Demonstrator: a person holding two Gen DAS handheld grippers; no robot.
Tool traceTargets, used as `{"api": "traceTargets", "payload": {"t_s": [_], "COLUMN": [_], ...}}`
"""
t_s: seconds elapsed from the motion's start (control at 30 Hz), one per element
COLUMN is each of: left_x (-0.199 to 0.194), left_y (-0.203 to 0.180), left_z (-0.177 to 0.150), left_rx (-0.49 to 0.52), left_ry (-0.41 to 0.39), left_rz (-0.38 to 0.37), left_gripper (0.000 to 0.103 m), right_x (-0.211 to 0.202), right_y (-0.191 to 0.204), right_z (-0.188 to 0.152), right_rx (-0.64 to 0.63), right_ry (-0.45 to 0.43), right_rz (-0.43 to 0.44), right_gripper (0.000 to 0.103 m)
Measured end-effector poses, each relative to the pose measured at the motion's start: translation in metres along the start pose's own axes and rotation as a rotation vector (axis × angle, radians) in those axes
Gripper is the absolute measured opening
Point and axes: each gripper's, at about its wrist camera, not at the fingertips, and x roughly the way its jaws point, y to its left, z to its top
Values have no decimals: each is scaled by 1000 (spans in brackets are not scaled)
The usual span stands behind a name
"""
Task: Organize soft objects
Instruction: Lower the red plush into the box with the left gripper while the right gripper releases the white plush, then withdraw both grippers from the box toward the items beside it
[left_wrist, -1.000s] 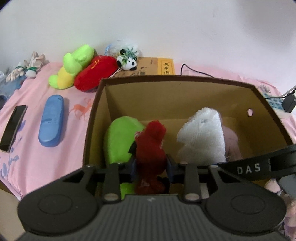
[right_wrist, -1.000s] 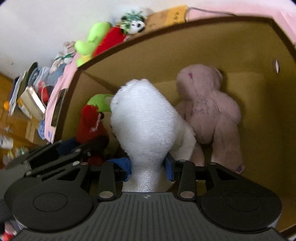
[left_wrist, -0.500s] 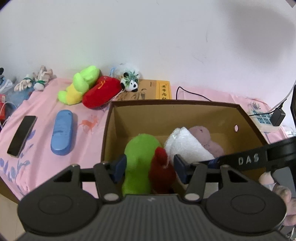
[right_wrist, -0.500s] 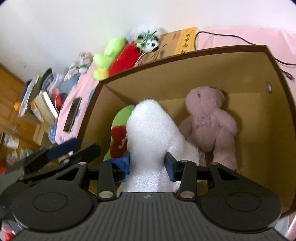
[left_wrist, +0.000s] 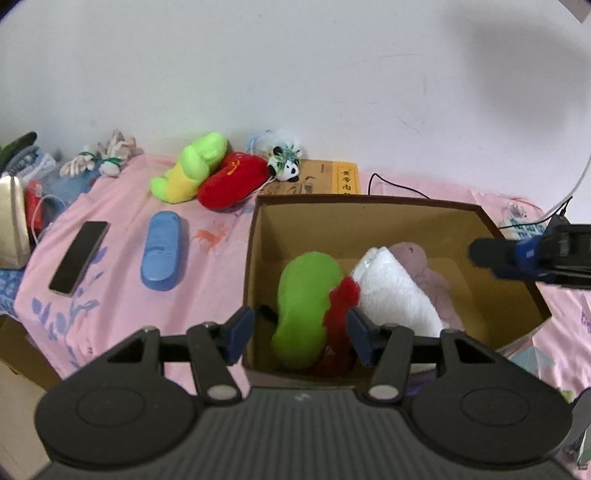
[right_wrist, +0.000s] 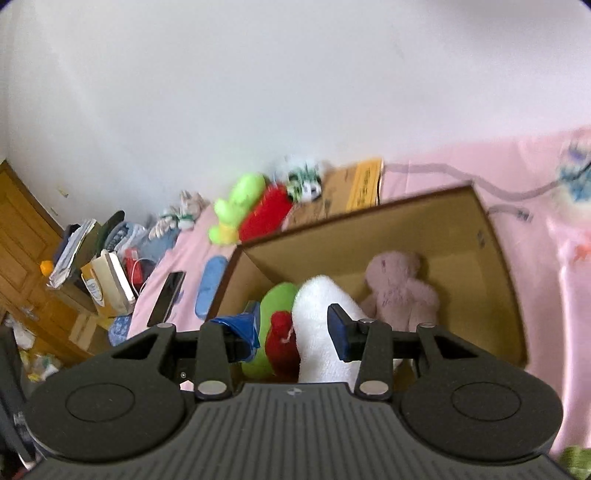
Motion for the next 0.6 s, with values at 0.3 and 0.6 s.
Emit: {"api": "traceTargets", "payload": {"t_s": [0.3,0.6], "left_x": [-25,-39], "left_y": [-6,-7], "left_z": [-10,-24], "left_rx": [60,101], "left_ry": [-5,19], "left_rz": [27,31], "left_gripper": [63,64], "right_x": [-35,-61], "right_y": [25,29], "right_z": [-33,-58], "right_rx": [-97,-78], "right_ry": [-137,-231], "right_rz": [-98,-146], "right_gripper": [25,25]}}
